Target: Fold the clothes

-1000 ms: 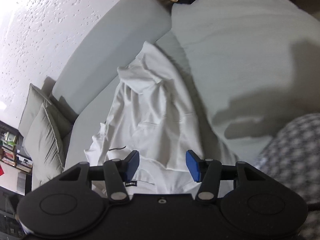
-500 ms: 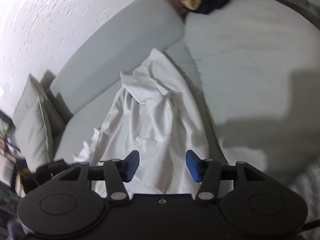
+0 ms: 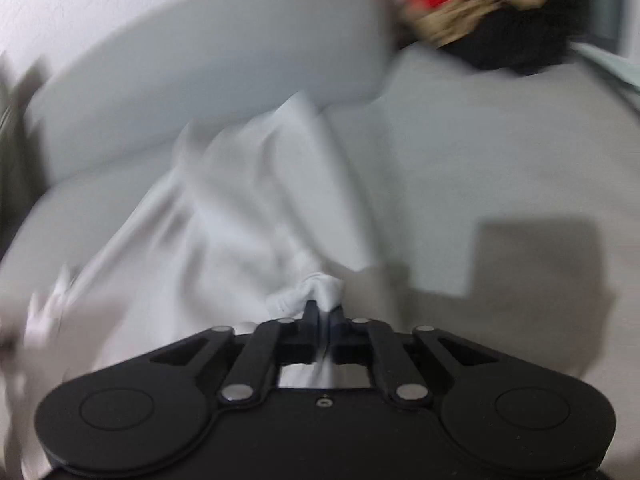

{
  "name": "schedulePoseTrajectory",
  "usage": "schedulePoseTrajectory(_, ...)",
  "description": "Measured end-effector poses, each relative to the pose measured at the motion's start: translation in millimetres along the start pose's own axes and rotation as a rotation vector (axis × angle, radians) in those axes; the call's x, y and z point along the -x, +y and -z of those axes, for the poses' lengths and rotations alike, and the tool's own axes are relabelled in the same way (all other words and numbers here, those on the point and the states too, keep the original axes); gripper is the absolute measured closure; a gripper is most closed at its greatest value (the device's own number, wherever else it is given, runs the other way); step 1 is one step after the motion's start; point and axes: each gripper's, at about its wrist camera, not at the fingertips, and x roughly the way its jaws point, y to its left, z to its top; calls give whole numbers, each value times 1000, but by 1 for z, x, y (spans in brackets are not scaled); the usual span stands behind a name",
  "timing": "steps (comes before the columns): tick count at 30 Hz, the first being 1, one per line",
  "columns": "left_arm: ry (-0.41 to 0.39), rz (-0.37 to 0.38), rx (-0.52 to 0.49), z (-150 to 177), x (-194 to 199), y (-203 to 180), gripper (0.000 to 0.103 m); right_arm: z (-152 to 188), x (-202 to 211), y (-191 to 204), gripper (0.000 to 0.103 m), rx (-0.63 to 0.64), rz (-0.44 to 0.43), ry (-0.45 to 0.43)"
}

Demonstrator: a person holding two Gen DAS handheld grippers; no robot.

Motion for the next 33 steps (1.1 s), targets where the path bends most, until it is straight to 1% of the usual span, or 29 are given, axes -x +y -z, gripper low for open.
schedulePoseTrajectory(2,26,-36,11,2,-2,3,101,-15,25,-35,98,-128,73,-73)
schedulePoseTrajectory(3,39,-47,18,3,-4,4,101,-19,35,-56,98,-187,110,-79)
schedulePoseTrajectory(4,51,-57,24,3,-5,4,101,-21,42,-75,98,-241,141,-71)
schedulePoseTrajectory(6,48,-36,20,4,-2,4,100,-17,50,-106,98,-317,167,-15)
schedulePoseTrajectory(7,47,-25,19,4,0,5,99,-13,58,-113,99,-332,159,-10)
schedulePoseTrajectory(8,52,-8,29,5,5,8,98,-10,67,-121,98,-348,150,-4)
schedulePoseTrajectory(9,56,8,38,5,9,10,93,-6,75,-128,95,-364,142,1)
schedulePoseTrajectory(10,49,22,43,7,18,14,88,-3,86,-134,86,-375,136,5)
schedulePoseTrajectory(11,41,35,48,9,27,18,88,-2,99,-137,71,-378,132,5)
schedulePoseTrajectory(12,19,49,48,12,40,19,88,0,113,-138,63,-383,120,5)
schedulePoseTrajectory(13,-7,71,42,18,55,20,85,3,128,-138,51,-384,98,9)
schedulePoseTrajectory(14,-32,93,35,24,70,20,83,6,140,-135,48,-374,62,19)
schedulePoseTrajectory(15,-51,126,23,32,85,19,77,7,148,-131,48,-358,18,34)
schedulePoseTrajectory(18,-111,292,-19,61,123,15,74,20,165,-113,48,-307,-114,90)
schedulePoseTrajectory(19,-130,350,-34,70,133,13,74,23,162,-105,48,-290,-143,110)
schedulePoseTrajectory(20,-146,394,-49,78,141,7,74,26,159,-97,48,-272,-169,126)
schedulePoseTrajectory(21,-155,420,-63,82,146,-2,72,27,154,-90,48,-250,-184,131)
schedulePoseTrajectory(23,-172,421,-94,88,150,-19,69,21,138,-72,48,-220,-166,121)
schedulePoseTrajectory(24,-181,420,-110,90,151,-27,65,16,129,-63,47,-206,-151,112)
schedulePoseTrajectory(25,-189,410,-127,91,150,-33,65,8,118,-53,38,-190,-136,98)
schedulePoseTrajectory(26,-197,402,-142,92,148,-39,65,1,108,-42,26,-165,-115,88)
schedulePoseTrajectory(27,-197,402,-147,95,145,-40,64,-5,98,-30,20,-126,-84,84)
schedulePoseTrajectory(28,-195,403,-149,97,142,-41,64,-8,91,-21,17,-89,-55,83)
schedulePoseTrajectory(31,-138,410,-90,98,130,-33,65,-2,82,-10,18,16,23,96)
schedulePoseTrajectory(32,-126,417,-65,97,128,-29,65,0,80,-7,31,51,49,100)
schedulePoseTrajectory(33,-124,423,-46,98,127,-26,64,2,77,-4,47,86,74,104)
